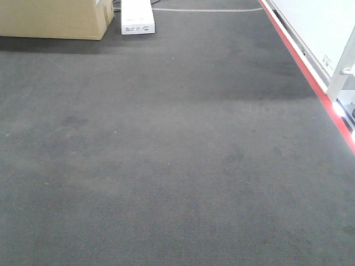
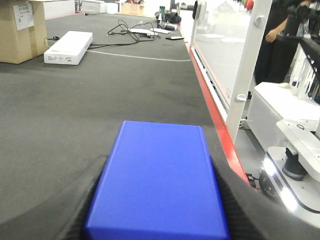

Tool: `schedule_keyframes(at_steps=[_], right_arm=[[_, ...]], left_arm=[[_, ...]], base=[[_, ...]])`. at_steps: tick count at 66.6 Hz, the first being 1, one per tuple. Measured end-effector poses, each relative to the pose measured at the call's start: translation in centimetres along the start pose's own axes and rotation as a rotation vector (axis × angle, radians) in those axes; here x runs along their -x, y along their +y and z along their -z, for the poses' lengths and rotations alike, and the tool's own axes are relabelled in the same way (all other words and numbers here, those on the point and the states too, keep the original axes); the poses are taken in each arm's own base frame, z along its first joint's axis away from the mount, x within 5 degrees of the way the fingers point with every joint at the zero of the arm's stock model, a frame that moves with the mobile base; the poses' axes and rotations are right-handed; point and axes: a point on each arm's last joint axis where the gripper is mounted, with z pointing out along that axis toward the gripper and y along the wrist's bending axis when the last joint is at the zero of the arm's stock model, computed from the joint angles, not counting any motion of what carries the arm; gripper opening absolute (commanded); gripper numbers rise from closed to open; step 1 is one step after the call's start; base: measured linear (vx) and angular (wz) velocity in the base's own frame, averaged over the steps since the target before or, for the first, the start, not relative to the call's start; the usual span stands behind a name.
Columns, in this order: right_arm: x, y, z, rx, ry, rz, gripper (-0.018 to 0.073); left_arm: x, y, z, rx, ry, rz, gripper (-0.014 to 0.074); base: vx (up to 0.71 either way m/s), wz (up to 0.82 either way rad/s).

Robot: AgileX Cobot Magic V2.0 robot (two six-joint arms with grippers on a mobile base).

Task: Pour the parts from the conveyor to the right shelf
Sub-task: 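Lift the blue block off the belt with the right gripper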

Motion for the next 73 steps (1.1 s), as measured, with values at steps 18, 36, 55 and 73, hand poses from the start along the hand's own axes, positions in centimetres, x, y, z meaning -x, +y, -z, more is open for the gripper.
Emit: schedule_keyframes(at_steps=[18,36,55,73], right_arm=[[-0.44,0.07,-0.2,0.011,0.053,0.002,-0.0005],[-0.45,0.08,-0.2,0.011,0.054,0.002,-0.0005],[-0.46,0.08,-0.2,0.011,0.055,0.002,-0.0005],[-0.49,0.09,-0.2,0.012,0.058,0.002,-0.0005]], left_arm=[[0.0,0.0,0.0,0.0,0.0,0.0,-0.0006],[0.0,0.0,0.0,0.0,0.0,0.0,-0.0006],[0.0,0.0,0.0,0.0,0.0,0.0,-0.0006],[0.0,0.0,0.0,0.0,0.0,0.0,-0.0006]], base=[[0.0,0.0],[0.0,0.0],[0.0,0.0],[0.0,0.0]])
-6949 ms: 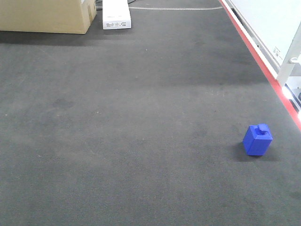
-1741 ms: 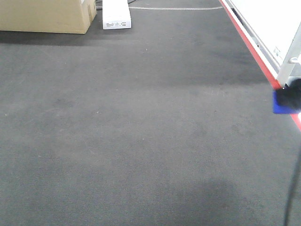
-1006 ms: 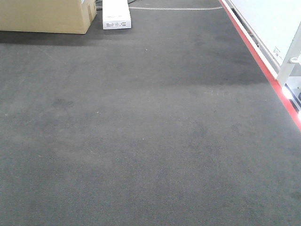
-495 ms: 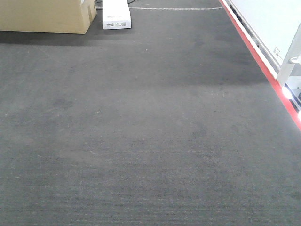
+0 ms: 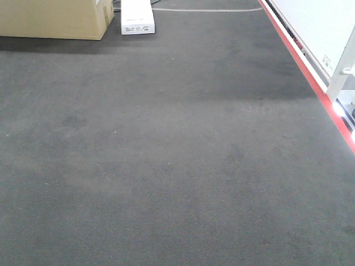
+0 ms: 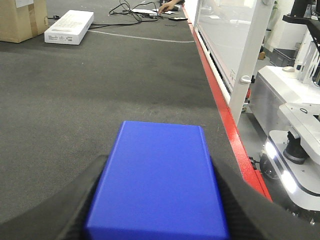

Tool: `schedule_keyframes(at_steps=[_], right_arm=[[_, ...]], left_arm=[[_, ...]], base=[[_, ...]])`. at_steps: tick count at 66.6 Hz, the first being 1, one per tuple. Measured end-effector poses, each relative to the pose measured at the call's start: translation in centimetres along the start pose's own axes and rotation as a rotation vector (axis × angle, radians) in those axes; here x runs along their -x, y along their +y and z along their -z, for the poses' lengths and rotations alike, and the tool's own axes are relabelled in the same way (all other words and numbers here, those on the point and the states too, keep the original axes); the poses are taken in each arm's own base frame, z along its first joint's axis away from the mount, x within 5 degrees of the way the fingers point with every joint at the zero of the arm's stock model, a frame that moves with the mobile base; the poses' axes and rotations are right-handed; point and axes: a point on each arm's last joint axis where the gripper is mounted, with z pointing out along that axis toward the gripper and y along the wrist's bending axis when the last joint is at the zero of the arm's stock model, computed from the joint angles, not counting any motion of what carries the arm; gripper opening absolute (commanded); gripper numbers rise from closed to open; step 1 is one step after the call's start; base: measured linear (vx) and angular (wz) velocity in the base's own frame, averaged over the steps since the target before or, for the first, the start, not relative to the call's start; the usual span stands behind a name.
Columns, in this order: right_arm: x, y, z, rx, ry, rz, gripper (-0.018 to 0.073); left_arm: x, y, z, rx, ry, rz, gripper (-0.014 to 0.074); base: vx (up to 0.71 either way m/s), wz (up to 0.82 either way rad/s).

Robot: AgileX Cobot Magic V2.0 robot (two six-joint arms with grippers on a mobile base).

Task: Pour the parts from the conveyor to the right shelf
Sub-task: 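Lift the blue block off the belt with the right gripper, then drive the base down the aisle holding the block in the right gripper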

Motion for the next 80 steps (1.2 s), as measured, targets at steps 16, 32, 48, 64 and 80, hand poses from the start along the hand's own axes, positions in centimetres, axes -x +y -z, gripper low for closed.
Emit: schedule_keyframes(at_steps=[16,32,48,64,80], right_arm=[[0.0,0.0,0.0,0.0,0.0,0.0,-0.0005],[0.0,0.0,0.0,0.0,0.0,0.0,-0.0005],[-0.01,0.0,0.0,0.0,0.001,0.0,-0.0005],[-0.01,0.0,0.0,0.0,0.001,0.0,-0.0005],[-0.01,0.0,0.0,0.0,0.001,0.0,-0.0005]], left_arm=[[0.0,0.0,0.0,0.0,0.0,0.0,-0.0006],[0.0,0.0,0.0,0.0,0.0,0.0,-0.0006],[0.0,0.0,0.0,0.0,0.0,0.0,-0.0006],[0.0,0.0,0.0,0.0,0.0,0.0,-0.0006],[0.0,0.0,0.0,0.0,0.0,0.0,-0.0006]], base=[[0.0,0.0],[0.0,0.0],[-0.01,-0.01],[-0.1,-0.03],[-0.32,-0.11]])
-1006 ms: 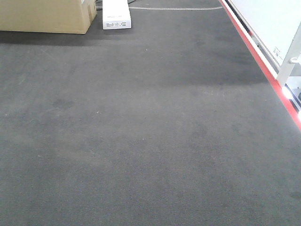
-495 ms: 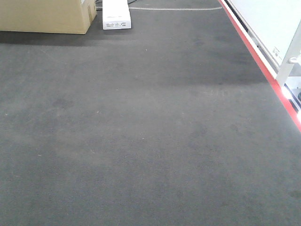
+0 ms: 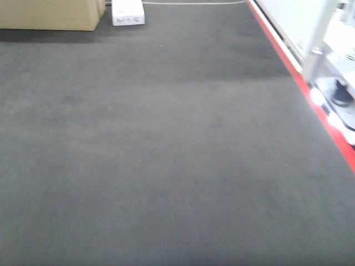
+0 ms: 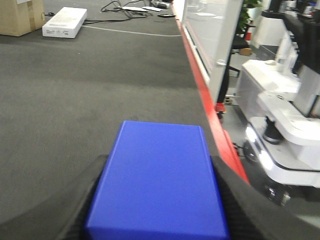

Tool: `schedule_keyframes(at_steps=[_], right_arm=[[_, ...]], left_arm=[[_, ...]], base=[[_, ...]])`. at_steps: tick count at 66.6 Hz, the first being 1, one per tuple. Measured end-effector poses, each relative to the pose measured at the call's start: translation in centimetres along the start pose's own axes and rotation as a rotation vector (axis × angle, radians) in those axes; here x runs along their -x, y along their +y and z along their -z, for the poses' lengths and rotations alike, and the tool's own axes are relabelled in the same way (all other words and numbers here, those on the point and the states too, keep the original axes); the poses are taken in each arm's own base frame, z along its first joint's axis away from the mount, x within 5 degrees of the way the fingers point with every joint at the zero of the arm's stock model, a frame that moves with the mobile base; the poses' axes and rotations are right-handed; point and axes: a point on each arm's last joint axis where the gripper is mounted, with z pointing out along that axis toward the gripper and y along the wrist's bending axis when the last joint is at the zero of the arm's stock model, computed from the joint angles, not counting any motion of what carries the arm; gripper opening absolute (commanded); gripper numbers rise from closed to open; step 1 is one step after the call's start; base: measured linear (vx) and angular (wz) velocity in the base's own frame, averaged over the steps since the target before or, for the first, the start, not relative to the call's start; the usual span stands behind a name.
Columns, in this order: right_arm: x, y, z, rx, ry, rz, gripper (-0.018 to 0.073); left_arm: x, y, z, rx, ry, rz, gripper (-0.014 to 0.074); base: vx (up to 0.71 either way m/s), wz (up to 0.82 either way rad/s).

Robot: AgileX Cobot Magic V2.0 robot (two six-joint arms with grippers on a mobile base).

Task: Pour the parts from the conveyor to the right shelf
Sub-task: 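Drive the base down the aisle holding the block in the right gripper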

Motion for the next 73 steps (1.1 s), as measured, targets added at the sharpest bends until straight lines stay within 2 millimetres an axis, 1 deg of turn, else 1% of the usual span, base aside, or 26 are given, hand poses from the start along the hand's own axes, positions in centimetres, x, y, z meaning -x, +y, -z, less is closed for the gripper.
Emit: schedule_keyframes(at_steps=[14,73], right_arm=[[-0.01,0.0,0.0,0.0,0.001,0.0,-0.0005],[-0.01,-0.01,0.0,-0.001,0.002,0.003,-0.0005]], left_arm=[[0.0,0.0,0.0,0.0,0.0,0.0,-0.0006],[0.0,0.0,0.0,0.0,0.0,0.0,-0.0006]], base=[[-0.44,-0.37],[-0.48,-0.52]])
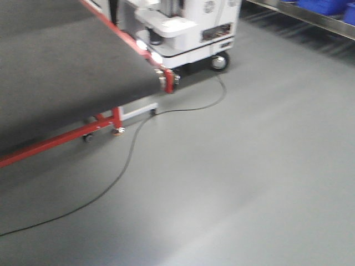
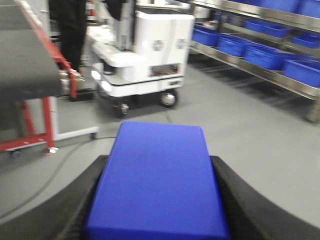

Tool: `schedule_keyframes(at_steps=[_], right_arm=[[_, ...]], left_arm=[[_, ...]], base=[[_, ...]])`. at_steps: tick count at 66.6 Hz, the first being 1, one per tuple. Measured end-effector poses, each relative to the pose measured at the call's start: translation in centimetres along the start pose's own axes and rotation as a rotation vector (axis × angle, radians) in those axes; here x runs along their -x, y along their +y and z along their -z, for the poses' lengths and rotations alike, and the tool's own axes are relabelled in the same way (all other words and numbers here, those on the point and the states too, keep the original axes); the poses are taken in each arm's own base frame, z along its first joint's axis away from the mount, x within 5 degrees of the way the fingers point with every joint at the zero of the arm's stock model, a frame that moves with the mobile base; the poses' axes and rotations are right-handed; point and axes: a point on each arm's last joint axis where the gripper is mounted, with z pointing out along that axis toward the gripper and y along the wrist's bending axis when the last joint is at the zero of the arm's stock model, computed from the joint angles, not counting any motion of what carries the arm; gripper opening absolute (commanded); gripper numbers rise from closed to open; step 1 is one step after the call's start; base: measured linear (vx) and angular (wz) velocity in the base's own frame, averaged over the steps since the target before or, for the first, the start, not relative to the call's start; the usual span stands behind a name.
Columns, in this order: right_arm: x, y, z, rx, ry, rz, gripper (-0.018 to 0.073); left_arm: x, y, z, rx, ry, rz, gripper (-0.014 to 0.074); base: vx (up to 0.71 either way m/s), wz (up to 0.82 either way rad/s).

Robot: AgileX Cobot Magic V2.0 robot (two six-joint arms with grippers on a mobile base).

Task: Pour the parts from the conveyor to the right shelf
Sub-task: 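Drive the base down the aisle holding the block in the right gripper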

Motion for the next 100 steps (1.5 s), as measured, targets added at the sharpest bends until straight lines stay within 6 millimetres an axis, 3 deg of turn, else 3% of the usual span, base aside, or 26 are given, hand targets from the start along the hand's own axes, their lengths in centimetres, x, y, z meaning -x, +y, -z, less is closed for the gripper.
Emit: schedule_keyframes(at_steps=[56,100], right_arm=[[-0.01,0.0,0.0,0.0,0.001,0.0,-0.0005],[-0.01,0.0,0.0,0.0,0.001,0.0,-0.0005]], left_arm=[[0.0,0.0,0.0,0.0,0.0,0.0,-0.0006],[0.0,0.0,0.0,0.0,0.0,0.0,-0.0006]], base=[[-0.37,-0.93],[-0.18,-0.33]])
